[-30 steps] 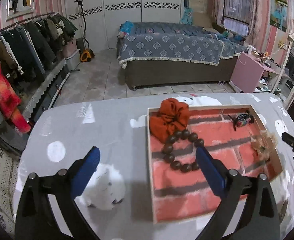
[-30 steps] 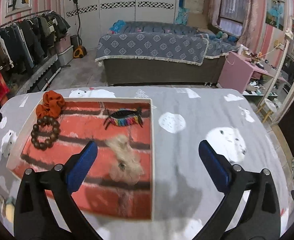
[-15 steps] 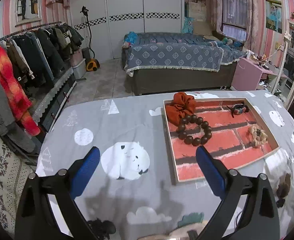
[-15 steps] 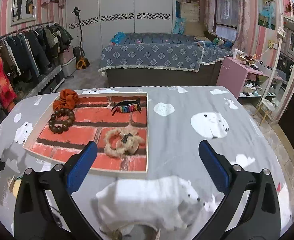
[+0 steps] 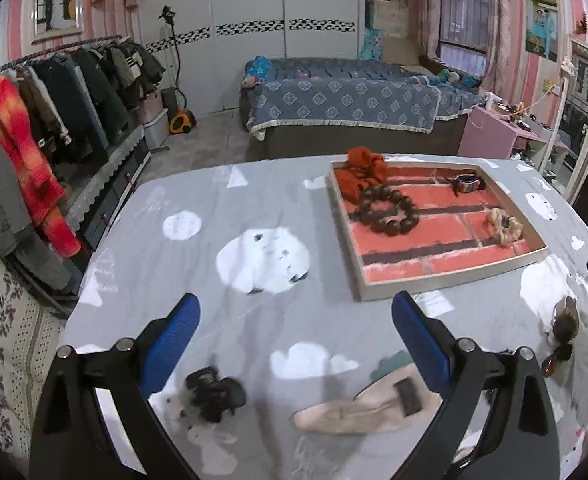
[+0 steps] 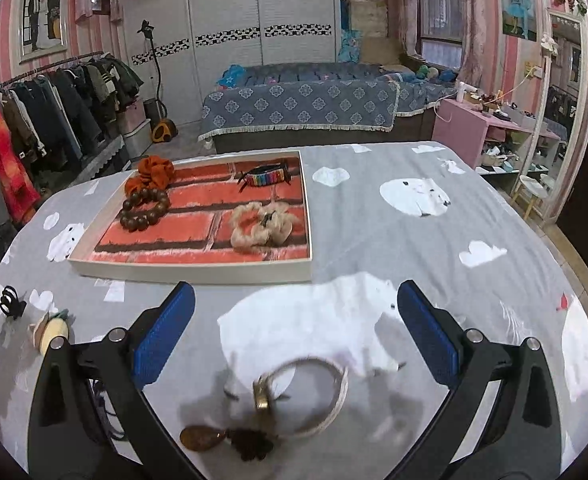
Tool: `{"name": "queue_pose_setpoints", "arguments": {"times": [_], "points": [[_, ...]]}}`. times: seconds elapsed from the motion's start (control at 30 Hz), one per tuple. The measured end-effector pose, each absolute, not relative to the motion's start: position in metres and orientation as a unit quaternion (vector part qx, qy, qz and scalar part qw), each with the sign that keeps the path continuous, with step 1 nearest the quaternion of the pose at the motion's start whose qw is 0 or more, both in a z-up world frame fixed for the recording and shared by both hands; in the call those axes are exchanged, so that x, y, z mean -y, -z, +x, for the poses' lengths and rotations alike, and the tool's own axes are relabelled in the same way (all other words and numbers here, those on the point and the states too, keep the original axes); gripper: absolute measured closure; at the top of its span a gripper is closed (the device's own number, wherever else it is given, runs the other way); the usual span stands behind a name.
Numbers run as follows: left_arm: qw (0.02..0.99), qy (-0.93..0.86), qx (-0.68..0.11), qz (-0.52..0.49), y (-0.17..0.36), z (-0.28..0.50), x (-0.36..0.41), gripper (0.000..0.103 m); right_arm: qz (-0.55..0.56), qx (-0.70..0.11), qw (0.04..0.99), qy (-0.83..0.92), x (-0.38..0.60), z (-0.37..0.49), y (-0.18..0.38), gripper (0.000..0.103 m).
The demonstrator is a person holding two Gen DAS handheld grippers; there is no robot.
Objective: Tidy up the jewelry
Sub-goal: 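Withdraw both open tools from the tray back over the remaining jewelry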
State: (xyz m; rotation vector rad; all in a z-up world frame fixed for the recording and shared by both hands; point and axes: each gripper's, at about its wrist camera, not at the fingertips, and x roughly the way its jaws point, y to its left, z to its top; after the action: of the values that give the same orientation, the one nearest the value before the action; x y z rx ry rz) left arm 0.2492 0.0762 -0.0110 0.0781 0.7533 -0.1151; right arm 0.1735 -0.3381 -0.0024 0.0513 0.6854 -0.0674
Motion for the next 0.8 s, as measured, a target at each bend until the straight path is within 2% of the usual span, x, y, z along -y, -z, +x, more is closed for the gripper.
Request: {"name": "queue_pose_setpoints", "arguments": {"times": [0.37,0.8], "points": [[0.925,0.008,-0.38,0.022,0.026,0.23,-0.143,0.008,0.024,-0.341,0.939,0.043,0.315,0.143,0.01,0.004],[0.925,0.007,-0.379,0.026,0.04,0.217,-0.165,0.008,-0.002,-0.316,0.945,0.081,0.307,0.122,-0.008,0.004]]}}
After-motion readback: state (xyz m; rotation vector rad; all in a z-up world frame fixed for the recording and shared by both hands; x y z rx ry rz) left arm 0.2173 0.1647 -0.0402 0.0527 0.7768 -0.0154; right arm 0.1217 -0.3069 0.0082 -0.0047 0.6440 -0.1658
